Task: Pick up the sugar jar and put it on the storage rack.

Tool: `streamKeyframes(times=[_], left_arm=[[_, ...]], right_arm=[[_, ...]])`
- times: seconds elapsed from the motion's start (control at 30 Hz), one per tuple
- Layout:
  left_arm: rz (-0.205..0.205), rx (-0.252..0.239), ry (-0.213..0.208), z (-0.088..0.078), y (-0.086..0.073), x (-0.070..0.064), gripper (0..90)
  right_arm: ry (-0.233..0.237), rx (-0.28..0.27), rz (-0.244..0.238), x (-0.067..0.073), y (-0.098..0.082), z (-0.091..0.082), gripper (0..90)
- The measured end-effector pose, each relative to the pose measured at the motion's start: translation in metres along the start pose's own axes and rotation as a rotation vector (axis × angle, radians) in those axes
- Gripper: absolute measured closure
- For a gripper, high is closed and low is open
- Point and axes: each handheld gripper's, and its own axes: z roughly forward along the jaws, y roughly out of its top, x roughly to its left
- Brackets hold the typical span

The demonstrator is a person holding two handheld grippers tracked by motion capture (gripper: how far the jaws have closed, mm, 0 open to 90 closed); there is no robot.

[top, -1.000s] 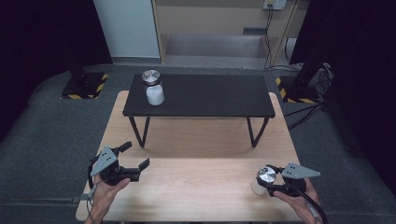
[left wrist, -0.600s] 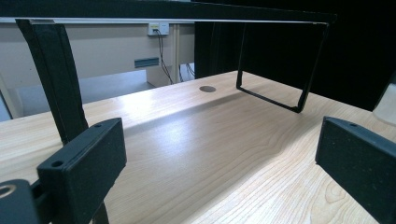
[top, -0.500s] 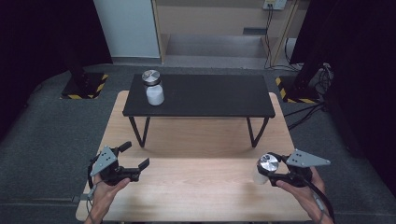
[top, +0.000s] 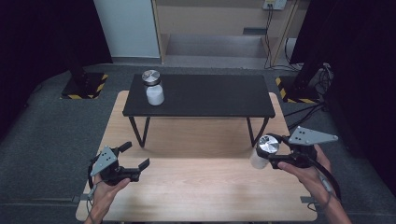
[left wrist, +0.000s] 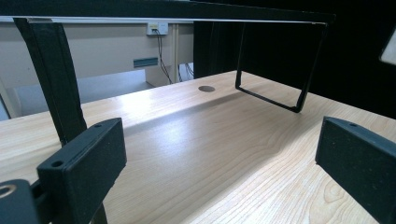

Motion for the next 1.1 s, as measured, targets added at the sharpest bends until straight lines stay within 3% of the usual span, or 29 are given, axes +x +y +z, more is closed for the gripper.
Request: streamKeyframes(times=[0.6,0.87,1.1], left_arm=[[-0.004,0.005,0.012,-0.004,-0.001,-0.001,0.7],[-0.010,0.003,0.025,-0.009,-0.002,-0.002,0.7],[-0.010,0.005,0.022,-0.008,-0.002,-0.001,0.7]], right_arm=[[0.073,-0.001,-0.060,-0.028,0.049,0.008,34.7],[0.078,0.005,-0.077,-0.033,0.072,0.018,34.7],[0.051,-0.007,-0.053,-0.037,0.090,0.028,34.7]])
